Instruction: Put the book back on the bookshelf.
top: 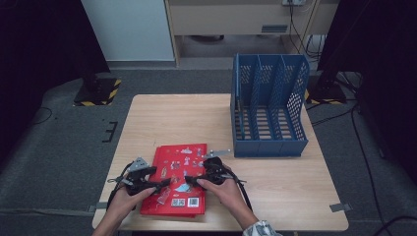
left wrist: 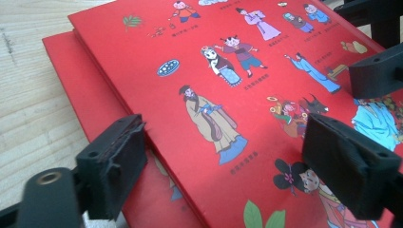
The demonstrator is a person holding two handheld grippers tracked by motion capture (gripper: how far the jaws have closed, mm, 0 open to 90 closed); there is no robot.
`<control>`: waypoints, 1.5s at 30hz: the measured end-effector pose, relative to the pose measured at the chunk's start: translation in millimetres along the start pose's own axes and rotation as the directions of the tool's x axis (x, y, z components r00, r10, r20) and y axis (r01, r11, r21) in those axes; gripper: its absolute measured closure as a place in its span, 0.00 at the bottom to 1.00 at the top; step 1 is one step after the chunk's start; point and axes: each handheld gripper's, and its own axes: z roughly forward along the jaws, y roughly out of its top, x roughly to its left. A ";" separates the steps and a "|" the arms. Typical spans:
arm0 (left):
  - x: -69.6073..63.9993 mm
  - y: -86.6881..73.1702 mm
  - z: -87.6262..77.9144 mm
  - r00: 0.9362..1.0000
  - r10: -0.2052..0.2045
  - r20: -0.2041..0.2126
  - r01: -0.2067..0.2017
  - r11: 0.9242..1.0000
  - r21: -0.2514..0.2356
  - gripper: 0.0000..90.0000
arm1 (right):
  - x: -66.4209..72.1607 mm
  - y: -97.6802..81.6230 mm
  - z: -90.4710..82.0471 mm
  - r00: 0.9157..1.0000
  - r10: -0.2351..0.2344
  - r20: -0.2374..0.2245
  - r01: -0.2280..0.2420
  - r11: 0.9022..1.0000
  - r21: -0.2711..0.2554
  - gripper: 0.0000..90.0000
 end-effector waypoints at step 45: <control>-18.0 11.5 3.2 0.999 0.048 -0.021 -0.049 0.997 -0.059 0.18 | -1.7 15.3 -0.7 0.999 0.026 -0.020 -0.027 0.998 -0.049 0.36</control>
